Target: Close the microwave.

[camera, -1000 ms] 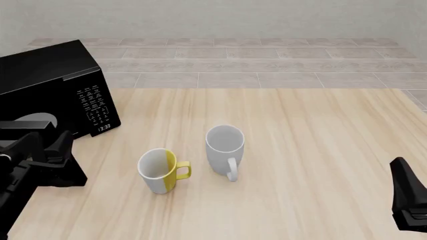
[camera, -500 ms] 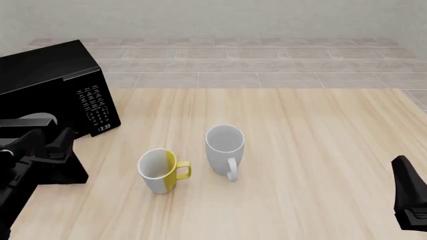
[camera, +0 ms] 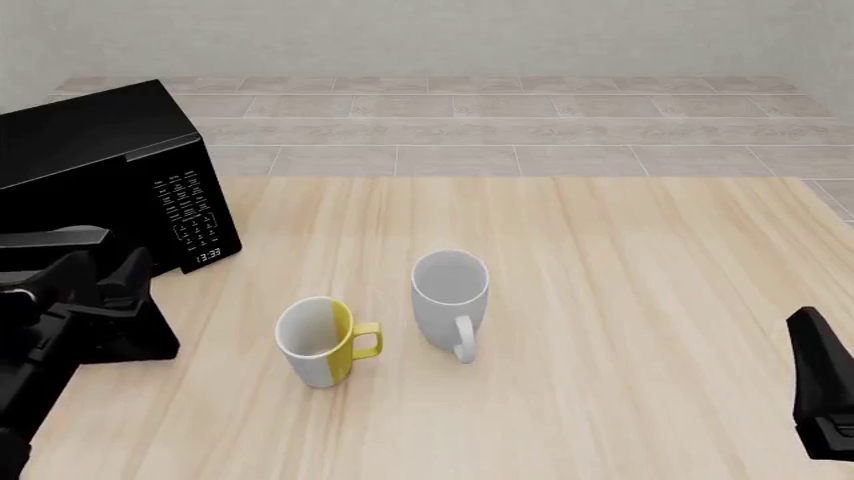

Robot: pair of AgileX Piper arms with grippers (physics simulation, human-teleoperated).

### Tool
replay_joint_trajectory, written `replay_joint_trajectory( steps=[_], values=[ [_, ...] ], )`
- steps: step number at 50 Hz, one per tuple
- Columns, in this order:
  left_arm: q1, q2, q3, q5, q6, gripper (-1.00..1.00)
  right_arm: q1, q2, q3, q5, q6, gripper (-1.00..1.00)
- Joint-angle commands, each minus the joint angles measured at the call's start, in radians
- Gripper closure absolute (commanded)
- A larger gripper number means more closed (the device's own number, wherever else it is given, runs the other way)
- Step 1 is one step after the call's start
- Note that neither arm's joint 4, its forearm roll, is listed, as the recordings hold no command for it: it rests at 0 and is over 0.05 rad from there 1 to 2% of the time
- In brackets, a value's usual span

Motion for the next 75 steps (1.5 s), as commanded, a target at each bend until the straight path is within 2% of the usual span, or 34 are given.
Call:
replay_joint_trajectory(
  steps=[1,12,22,43,52,58,66,75],
  values=[
    [0.002,0.103,0.007,-0.003,0.009,-1.00,0.001,0.000,-0.005,0.003,0.004,-1.00],
    [0.000,0.125,-0.014,0.003,0.011,-1.00,0.001,0.000,0.000,0.000,0.003,-1.00],
    [0.002,0.181,-0.017,-0.046,0.009,-1.00,0.001,0.000,0.008,-0.006,0.007,-1.00],
    [0.003,0.172,-0.030,-0.023,0.018,-1.00,0.002,0.000,0.002,0.002,0.006,-1.00],
    [0.000,0.225,-0.028,-0.073,0.021,-1.00,0.006,0.000,-0.005,0.006,0.005,-1.00],
    [0.001,0.204,-0.042,-0.039,0.022,-1.00,0.005,0.000,-0.008,0.008,0.002,-1.00],
    [0.002,0.243,-0.040,-0.075,0.023,-1.00,0.006,0.000,0.009,-0.007,0.008,-1.00],
    [0.002,0.236,-0.047,-0.061,0.023,-1.00,0.007,0.000,0.002,-0.003,0.008,-1.00]
  ],
)
